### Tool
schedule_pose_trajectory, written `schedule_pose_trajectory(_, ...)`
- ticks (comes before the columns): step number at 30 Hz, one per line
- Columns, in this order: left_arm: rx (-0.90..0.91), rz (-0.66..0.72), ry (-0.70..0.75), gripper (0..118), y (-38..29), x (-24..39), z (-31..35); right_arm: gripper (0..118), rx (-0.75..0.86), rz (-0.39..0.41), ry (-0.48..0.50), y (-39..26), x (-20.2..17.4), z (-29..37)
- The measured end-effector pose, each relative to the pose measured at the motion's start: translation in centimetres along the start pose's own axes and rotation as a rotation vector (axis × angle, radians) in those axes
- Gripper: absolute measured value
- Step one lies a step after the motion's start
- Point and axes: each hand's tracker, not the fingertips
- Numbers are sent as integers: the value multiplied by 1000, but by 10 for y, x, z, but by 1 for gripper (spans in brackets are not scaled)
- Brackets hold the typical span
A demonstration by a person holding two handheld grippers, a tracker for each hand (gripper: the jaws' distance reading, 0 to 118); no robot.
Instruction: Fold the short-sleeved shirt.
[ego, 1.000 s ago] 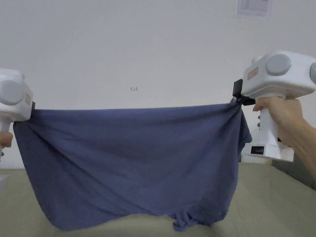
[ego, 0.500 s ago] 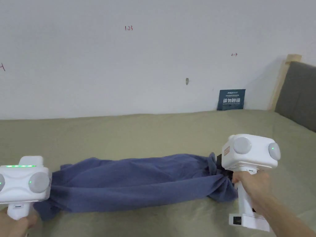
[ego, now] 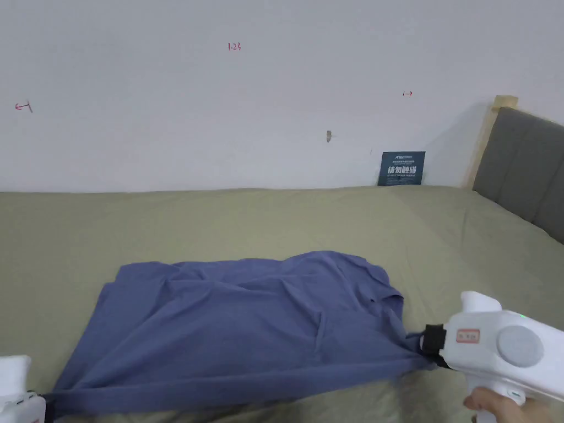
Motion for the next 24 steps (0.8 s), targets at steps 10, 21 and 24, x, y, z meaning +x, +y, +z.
schedule_pose_trajectory(10, -88, 89, 60, 2, -118, -10, 113, 1, -20, -139, -65, -160, 66, 112)
schedule_pose_trajectory(21, -102, 146, 9, 85, -171, -18, 128, 49, -34, -113, -82, -184, 85, 114)
schedule_pose_trajectory(24, -75, 186, -70, 89, -173, -28, 139, 98, -51, -38, -146, -181, 79, 125)
